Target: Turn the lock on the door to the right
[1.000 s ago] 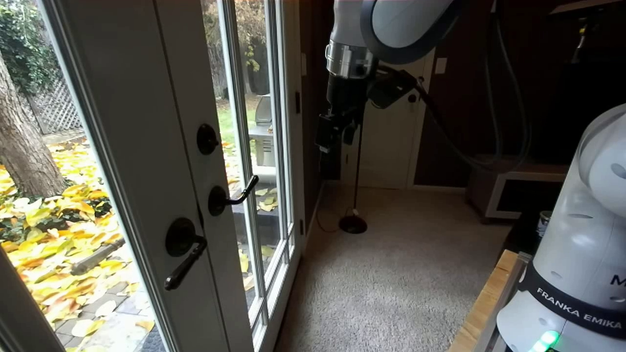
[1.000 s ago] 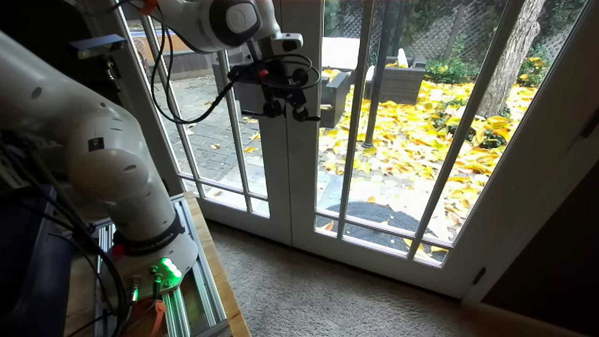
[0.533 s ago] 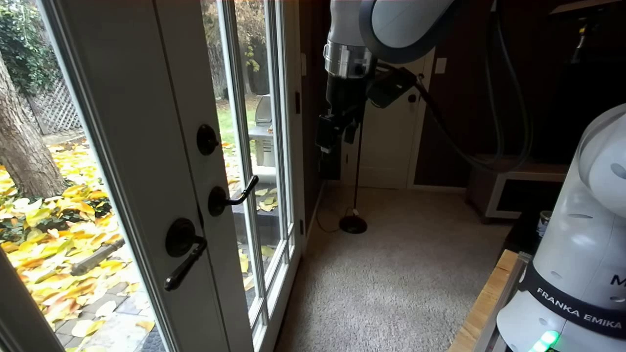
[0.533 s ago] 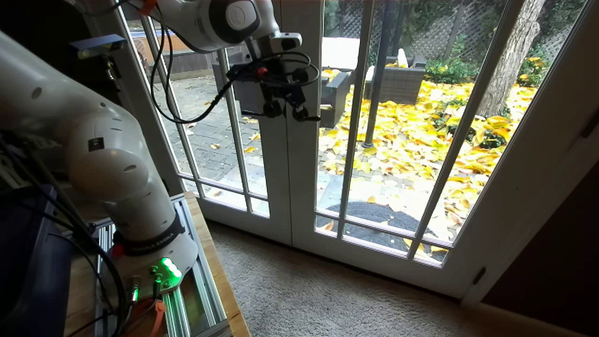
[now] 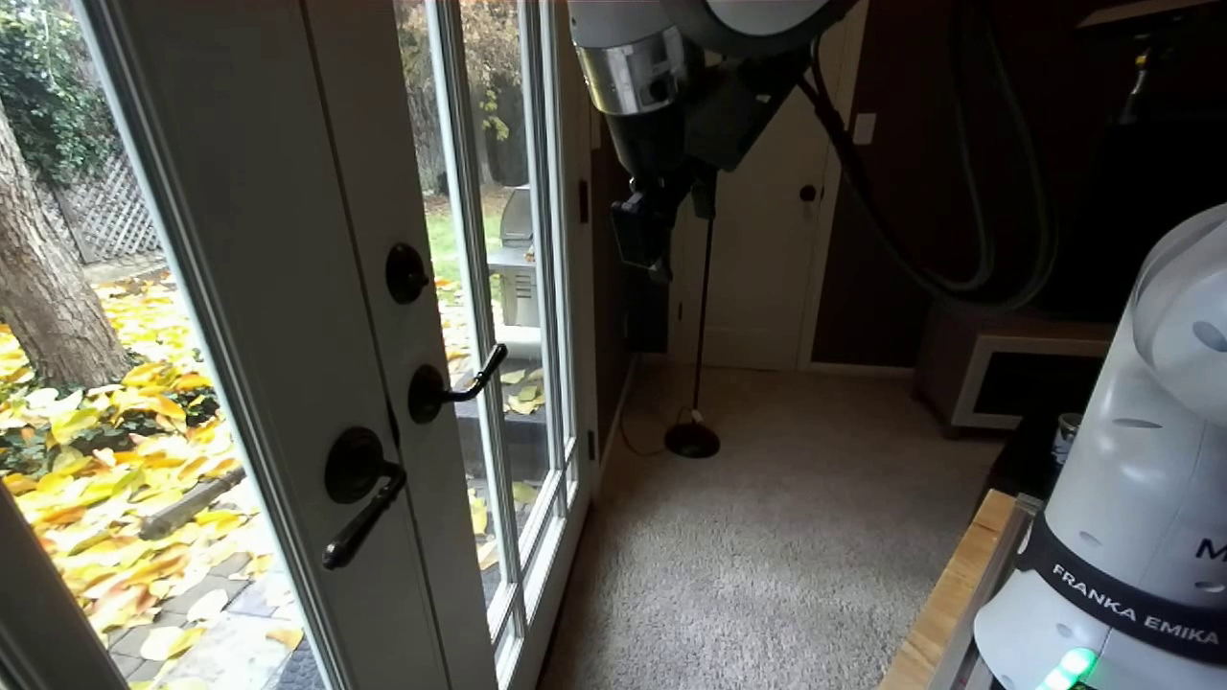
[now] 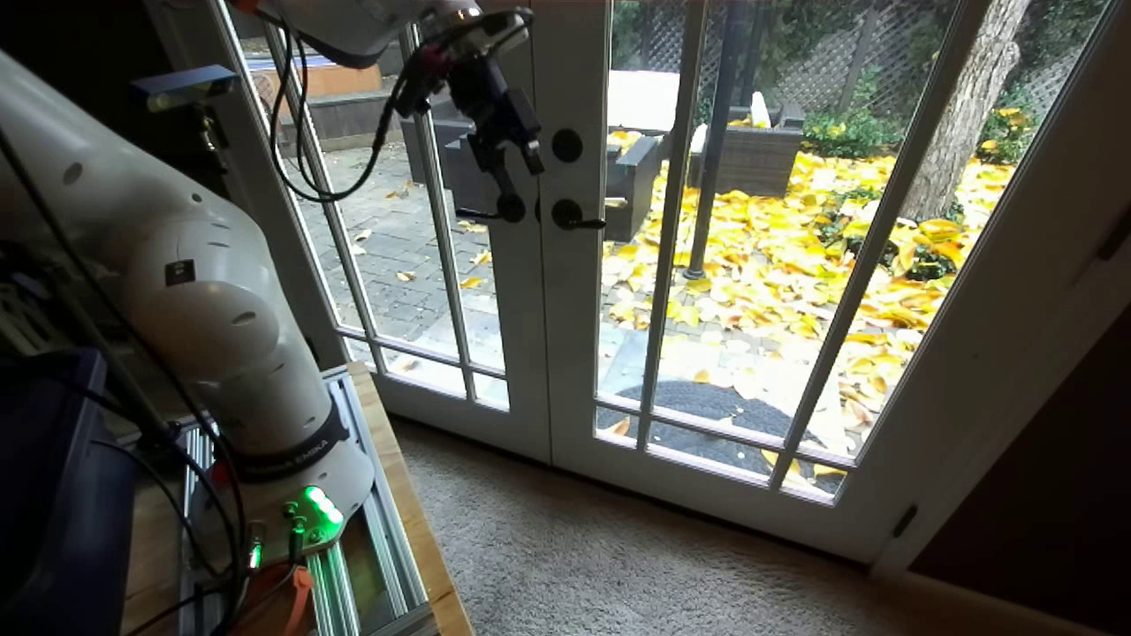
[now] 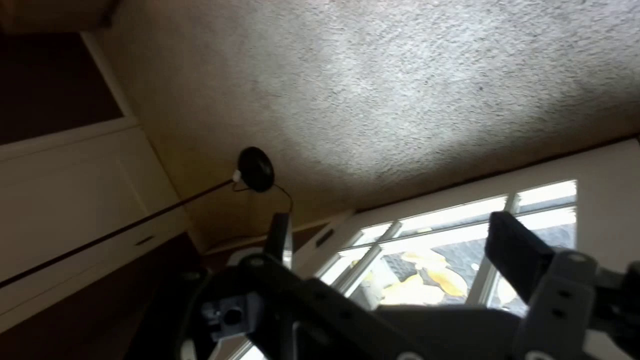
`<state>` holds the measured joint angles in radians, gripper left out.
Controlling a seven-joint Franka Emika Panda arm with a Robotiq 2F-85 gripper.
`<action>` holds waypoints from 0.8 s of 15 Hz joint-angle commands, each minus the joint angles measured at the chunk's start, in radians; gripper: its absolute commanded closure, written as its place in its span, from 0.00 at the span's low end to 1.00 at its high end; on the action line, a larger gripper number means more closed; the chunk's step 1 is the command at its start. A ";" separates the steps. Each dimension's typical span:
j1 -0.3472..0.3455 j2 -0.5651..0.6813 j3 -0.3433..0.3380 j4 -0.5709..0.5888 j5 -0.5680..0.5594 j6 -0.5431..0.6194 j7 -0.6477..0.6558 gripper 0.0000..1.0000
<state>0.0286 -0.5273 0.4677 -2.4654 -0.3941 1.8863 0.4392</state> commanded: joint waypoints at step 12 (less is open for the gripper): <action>0.168 0.397 0.052 0.234 -0.568 -0.007 0.190 0.00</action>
<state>0.1440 -0.2217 0.5470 -2.2695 -0.8271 1.8113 0.5753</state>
